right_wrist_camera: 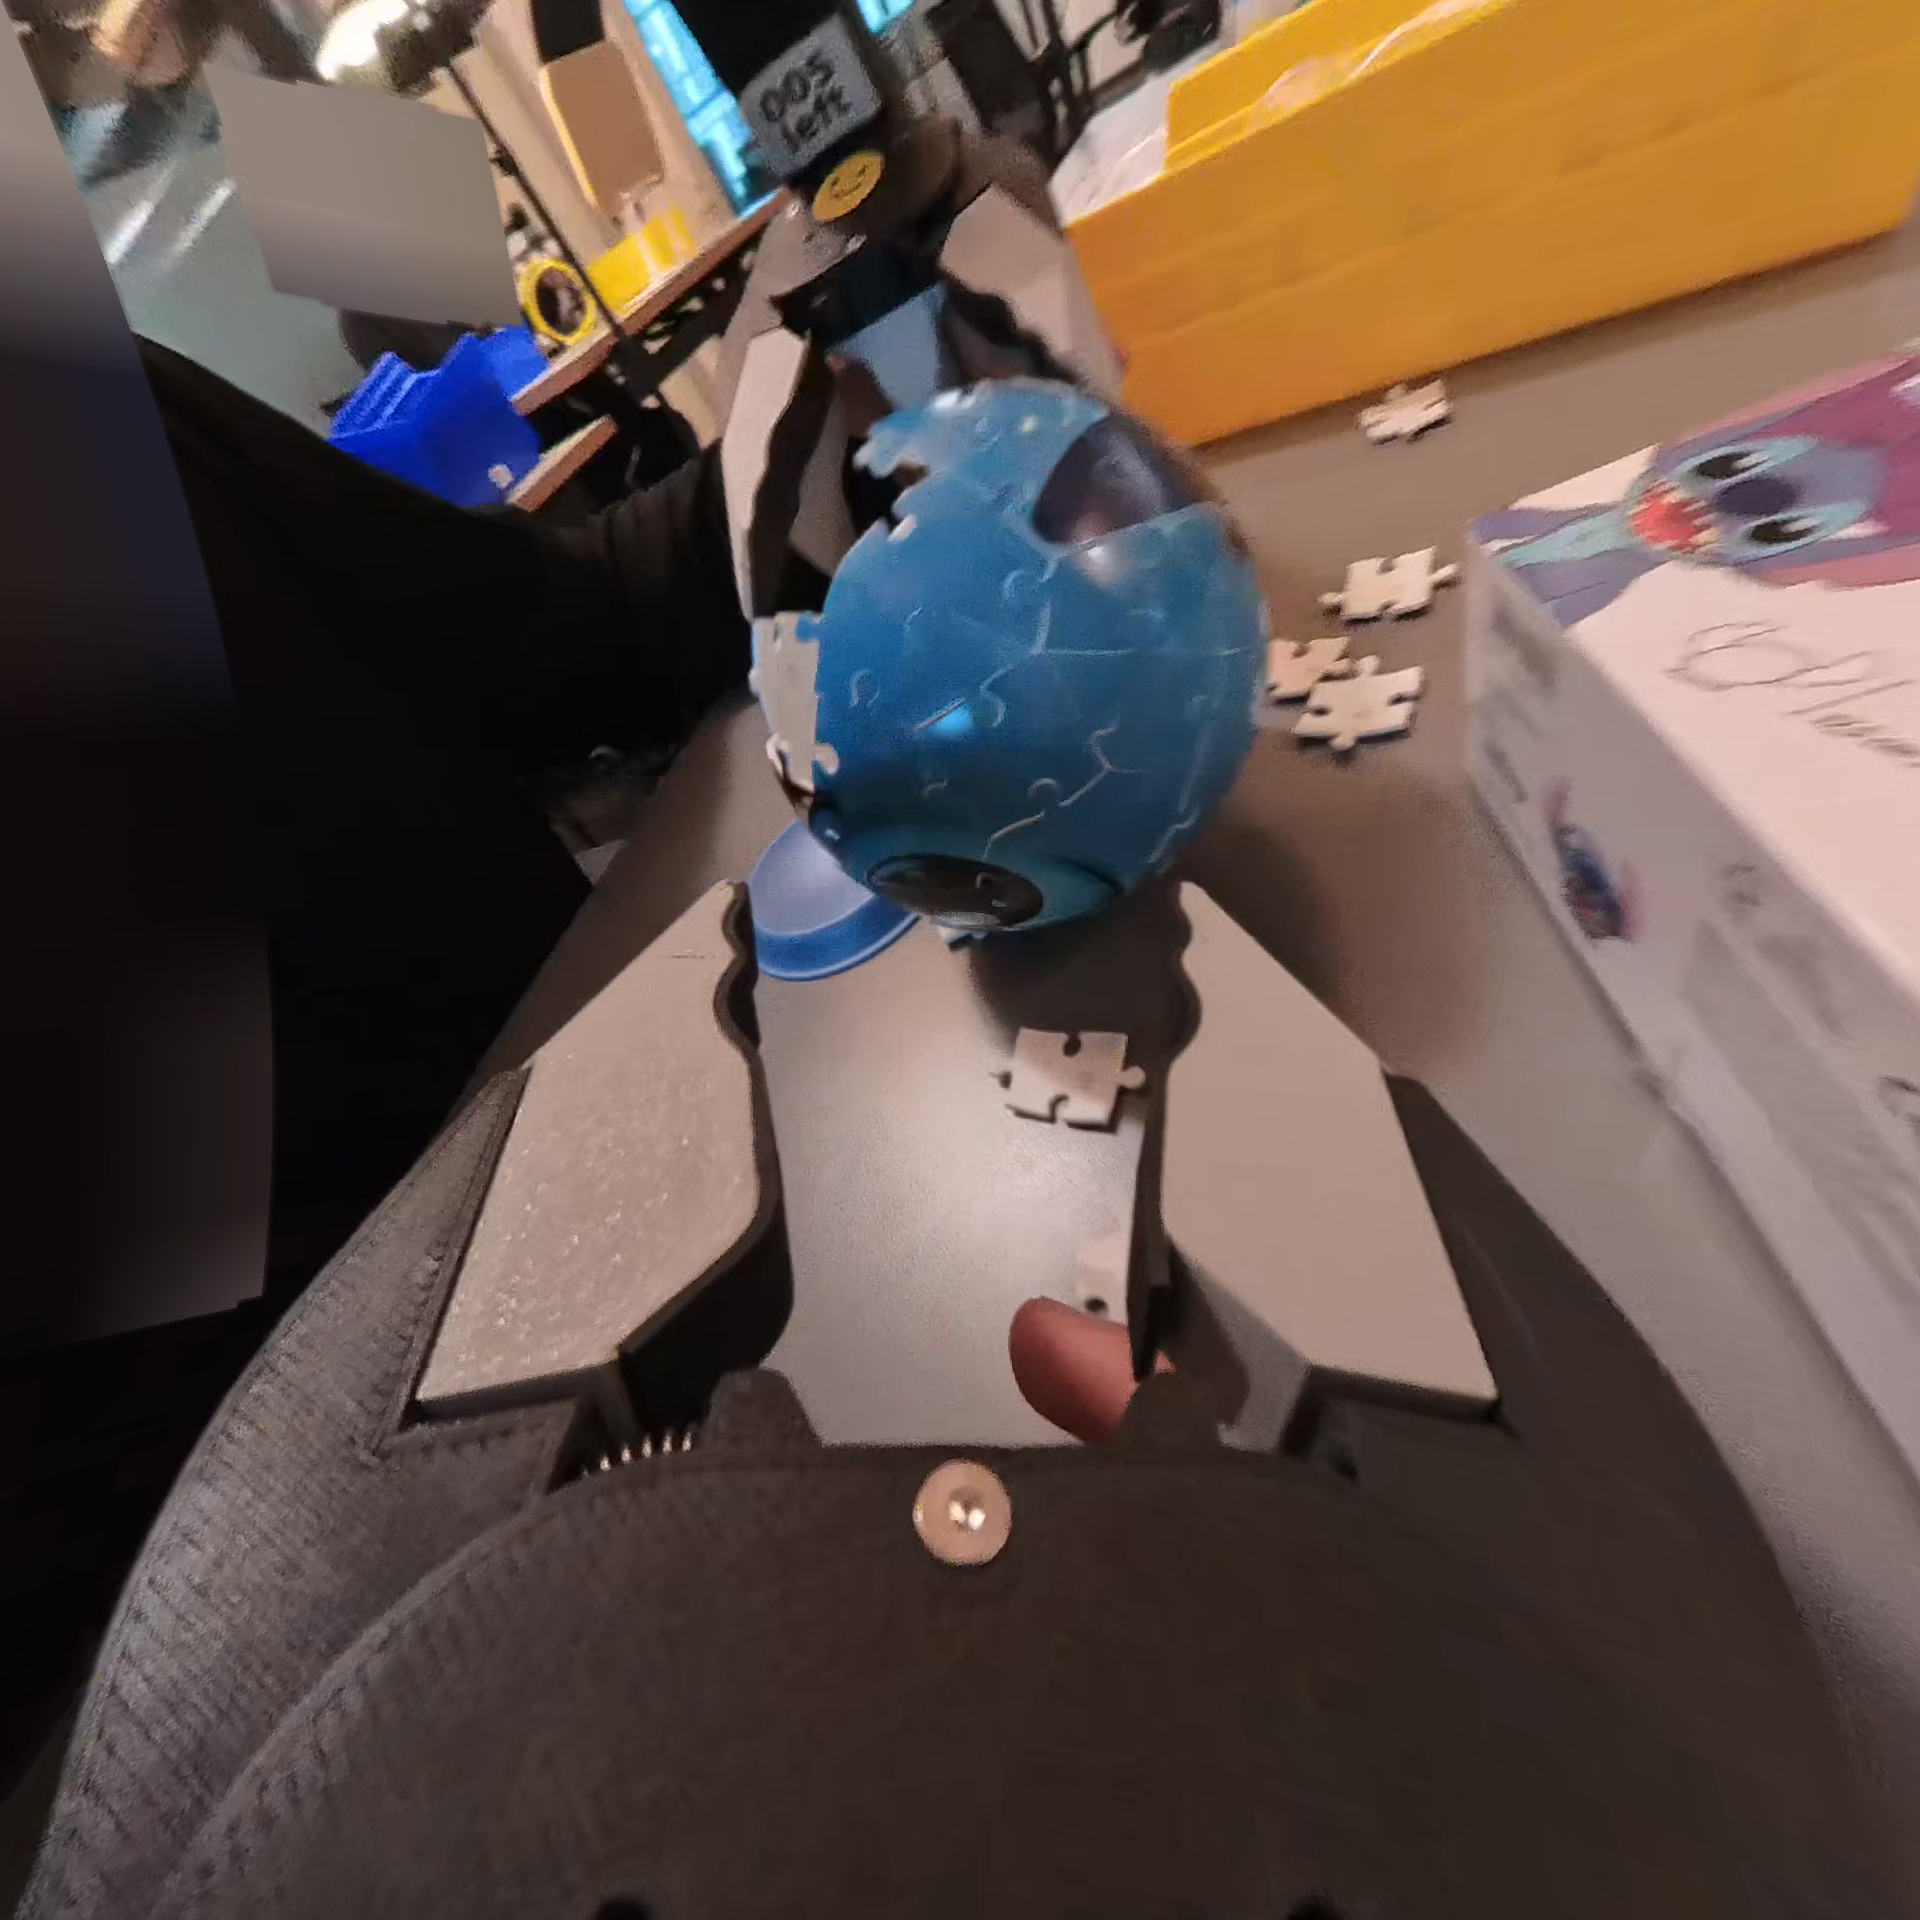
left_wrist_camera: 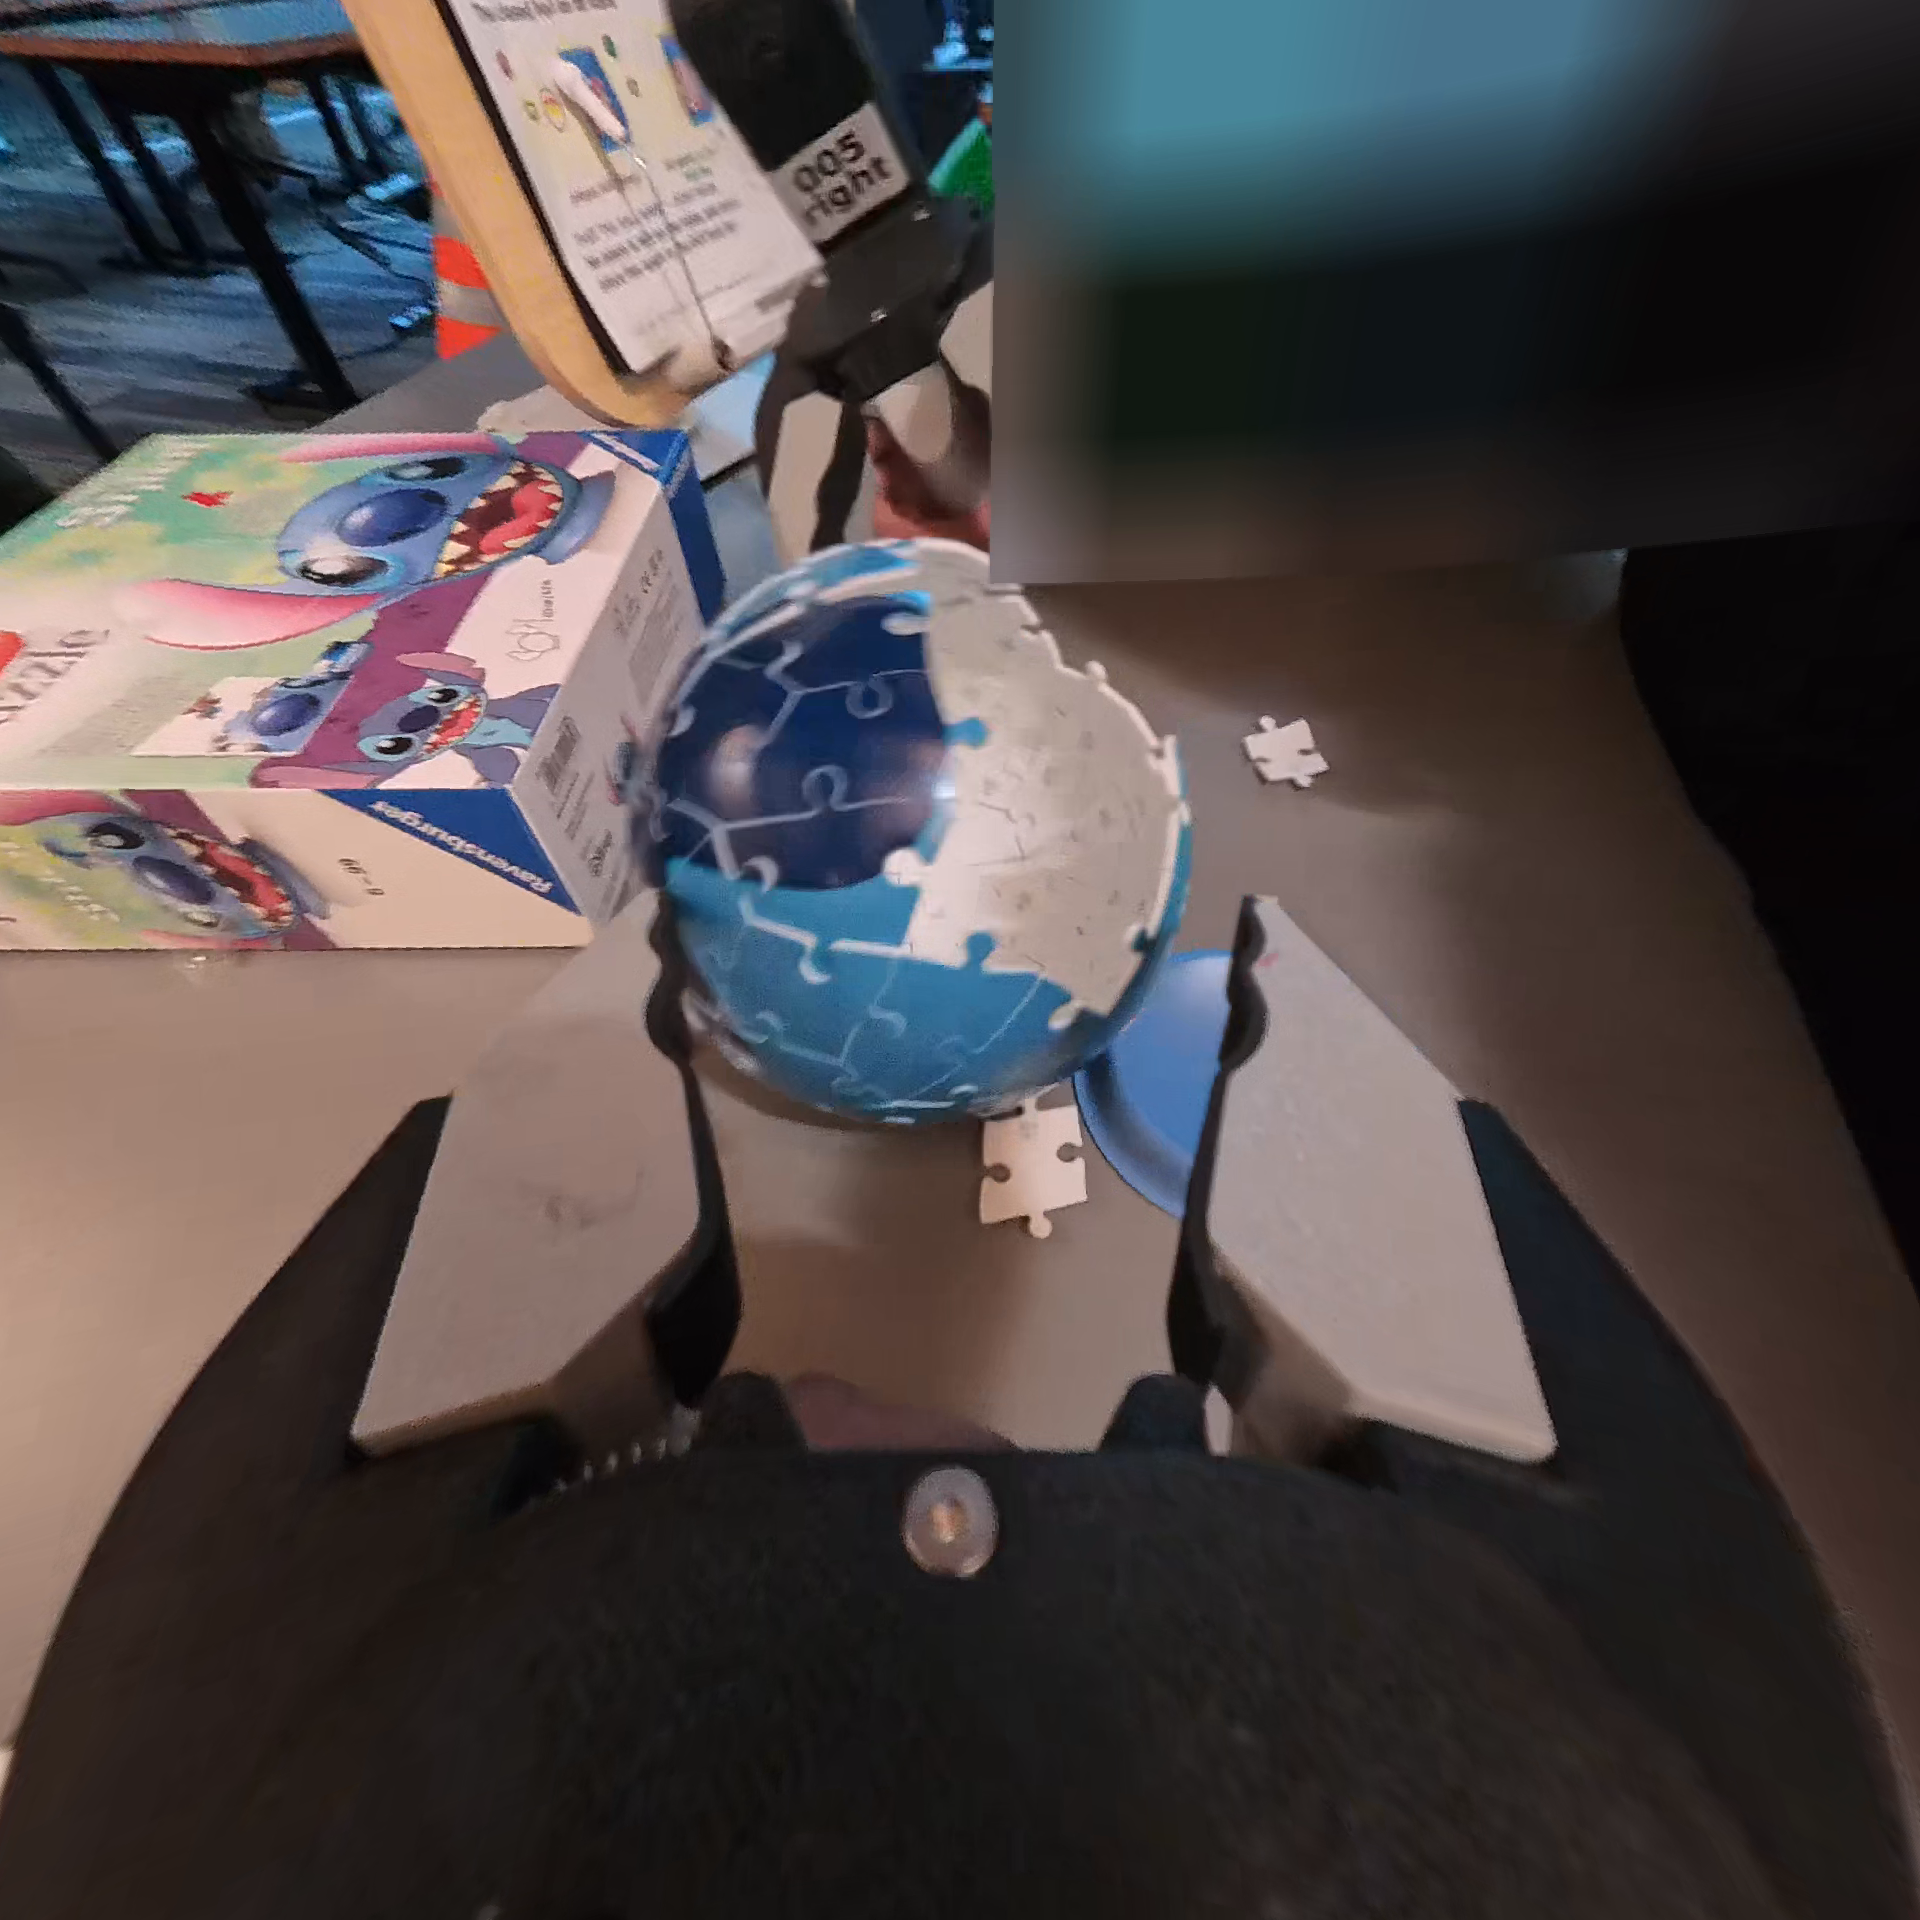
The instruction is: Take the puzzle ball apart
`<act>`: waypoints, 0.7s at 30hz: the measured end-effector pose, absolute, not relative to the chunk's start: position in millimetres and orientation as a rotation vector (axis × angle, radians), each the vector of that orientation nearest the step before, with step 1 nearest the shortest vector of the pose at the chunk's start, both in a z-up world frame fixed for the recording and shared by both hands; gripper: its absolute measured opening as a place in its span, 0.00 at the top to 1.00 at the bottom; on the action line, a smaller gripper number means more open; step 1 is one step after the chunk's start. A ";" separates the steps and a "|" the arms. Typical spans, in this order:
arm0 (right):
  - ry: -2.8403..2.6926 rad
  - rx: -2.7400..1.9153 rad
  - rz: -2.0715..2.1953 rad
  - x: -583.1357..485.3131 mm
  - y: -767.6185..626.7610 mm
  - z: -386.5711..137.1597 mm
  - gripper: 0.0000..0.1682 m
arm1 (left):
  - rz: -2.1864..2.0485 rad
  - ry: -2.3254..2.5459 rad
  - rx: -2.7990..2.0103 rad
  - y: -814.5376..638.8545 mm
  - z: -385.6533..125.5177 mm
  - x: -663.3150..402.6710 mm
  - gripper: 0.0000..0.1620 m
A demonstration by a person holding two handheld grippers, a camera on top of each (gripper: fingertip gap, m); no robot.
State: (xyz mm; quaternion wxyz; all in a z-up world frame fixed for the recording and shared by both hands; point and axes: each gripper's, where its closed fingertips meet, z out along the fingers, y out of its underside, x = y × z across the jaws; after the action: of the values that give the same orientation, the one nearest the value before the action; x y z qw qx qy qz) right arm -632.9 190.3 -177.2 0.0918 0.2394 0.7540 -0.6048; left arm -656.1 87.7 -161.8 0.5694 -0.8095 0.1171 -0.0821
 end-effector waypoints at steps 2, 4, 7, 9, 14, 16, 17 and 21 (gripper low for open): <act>2.244 0.660 -1.735 -630.6 176.5 -186.9 0.52 | -0.205 0.281 -1.926 93.4 -167.1 -660.3 0.32; 2.291 0.629 -1.696 -631.7 167.2 -193.5 0.52 | -0.211 0.293 -1.925 97.6 -167.8 -662.2 0.34; 2.338 0.580 -1.700 -626.5 162.1 -193.2 0.54 | -0.226 0.294 -1.894 93.6 -163.3 -660.6 0.36; 2.300 0.540 -1.780 -619.4 159.6 -179.6 0.54 | -0.280 0.315 -1.841 83.8 -156.0 -652.0 0.42; 2.288 0.479 -1.874 -606.4 153.9 -158.7 0.55 | -0.347 0.367 -1.818 70.8 -151.6 -632.0 0.45; 2.315 0.460 -1.881 -603.0 150.9 -159.6 0.56 | -0.349 0.378 -1.833 68.0 -154.2 -628.7 0.45; 2.316 0.447 -1.884 -600.6 149.3 -158.9 0.56 | -0.362 0.380 -1.836 66.2 -154.7 -627.2 0.46; 2.324 0.399 -1.907 -593.7 144.4 -155.4 0.57 | -0.381 0.387 -1.844 63.2 -158.6 -624.9 0.48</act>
State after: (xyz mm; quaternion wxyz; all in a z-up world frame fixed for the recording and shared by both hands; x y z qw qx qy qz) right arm -593.7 144.4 -155.4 0.0544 0.1313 0.7652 -0.6279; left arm -624.9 63.2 -158.6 0.5724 -0.7866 0.1651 -0.1625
